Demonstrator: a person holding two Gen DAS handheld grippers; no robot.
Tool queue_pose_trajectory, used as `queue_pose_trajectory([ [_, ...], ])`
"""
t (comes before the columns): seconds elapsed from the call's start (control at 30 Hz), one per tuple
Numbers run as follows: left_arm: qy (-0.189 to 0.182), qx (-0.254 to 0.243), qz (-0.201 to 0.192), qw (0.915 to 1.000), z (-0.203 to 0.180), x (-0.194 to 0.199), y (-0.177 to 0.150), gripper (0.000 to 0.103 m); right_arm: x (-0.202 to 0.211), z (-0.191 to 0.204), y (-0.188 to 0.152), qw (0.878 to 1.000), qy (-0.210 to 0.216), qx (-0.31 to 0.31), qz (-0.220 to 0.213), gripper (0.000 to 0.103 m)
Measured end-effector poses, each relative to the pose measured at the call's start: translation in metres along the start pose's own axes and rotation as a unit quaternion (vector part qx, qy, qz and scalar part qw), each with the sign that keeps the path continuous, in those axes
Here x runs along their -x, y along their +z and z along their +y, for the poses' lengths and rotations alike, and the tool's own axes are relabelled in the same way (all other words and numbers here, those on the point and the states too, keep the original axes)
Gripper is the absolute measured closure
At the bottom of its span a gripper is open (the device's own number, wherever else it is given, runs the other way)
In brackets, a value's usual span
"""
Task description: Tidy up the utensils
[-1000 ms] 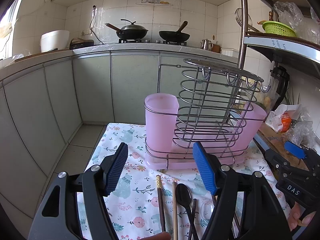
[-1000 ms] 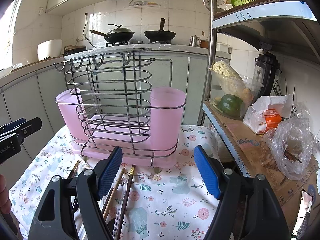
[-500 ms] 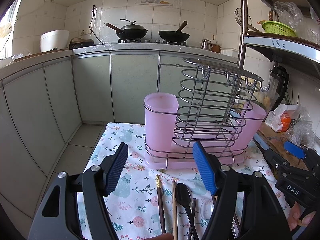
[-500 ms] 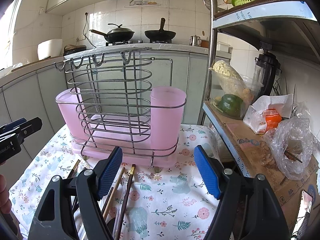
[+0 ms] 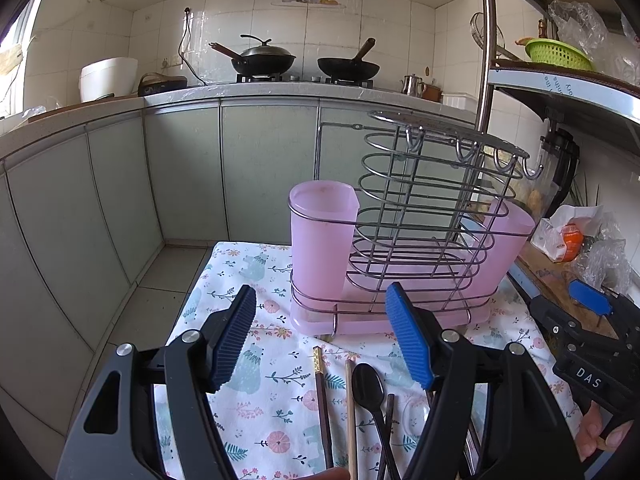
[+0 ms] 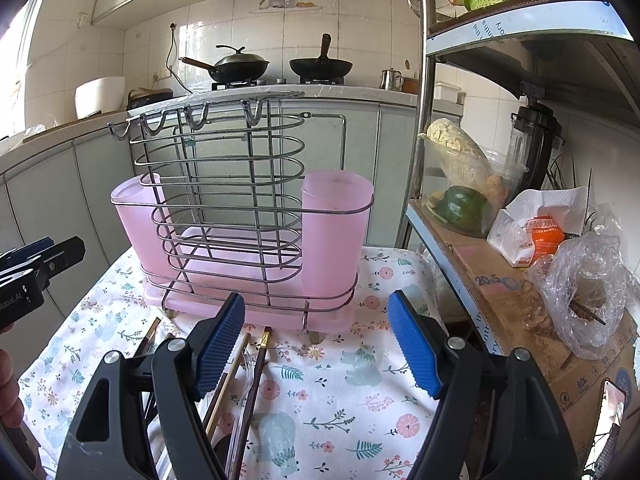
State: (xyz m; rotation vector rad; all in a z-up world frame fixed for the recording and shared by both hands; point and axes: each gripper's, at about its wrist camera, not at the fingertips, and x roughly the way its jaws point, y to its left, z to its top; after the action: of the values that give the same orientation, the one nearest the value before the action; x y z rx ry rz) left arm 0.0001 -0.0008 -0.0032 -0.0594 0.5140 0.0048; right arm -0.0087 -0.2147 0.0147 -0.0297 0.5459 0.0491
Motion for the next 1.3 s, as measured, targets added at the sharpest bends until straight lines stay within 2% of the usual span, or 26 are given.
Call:
queue_pose_trajectory([
  [0.27,0.001,0.0,0.01,1.0,0.002,-0.004,-0.001,0.035,-0.008,0.004,-0.009,1.0,0.008,-0.007,0.013,0.03],
  [0.47,-0.006,0.002,0.03,0.9995,0.007,-0.011,-0.003,0.035,-0.014,-0.002,-0.006,0.998,0.025,-0.013,0.047,0.03],
  [0.63,-0.013,0.007,0.065,0.9978,0.02,-0.023,-0.004,0.035,-0.023,-0.009,-0.01,0.994,0.052,-0.035,0.091,0.031],
  [0.83,-0.019,0.018,0.12,0.9924,0.034,-0.04,-0.009,0.035,-0.042,-0.017,-0.017,0.984,0.08,-0.067,0.147,0.039],
  [1.17,-0.004,0.019,0.139,0.9901,0.042,-0.049,-0.013,0.039,-0.056,-0.019,-0.021,0.98,0.082,-0.076,0.165,0.042],
  [1.27,-0.008,0.019,0.144,0.9894,0.042,-0.052,-0.012,0.039,-0.056,-0.019,-0.021,0.98,0.082,-0.075,0.166,0.042],
  [1.3,-0.012,0.016,0.147,0.989,0.041,-0.053,-0.012,0.043,-0.057,-0.019,-0.022,0.98,0.082,-0.076,0.168,0.043],
])
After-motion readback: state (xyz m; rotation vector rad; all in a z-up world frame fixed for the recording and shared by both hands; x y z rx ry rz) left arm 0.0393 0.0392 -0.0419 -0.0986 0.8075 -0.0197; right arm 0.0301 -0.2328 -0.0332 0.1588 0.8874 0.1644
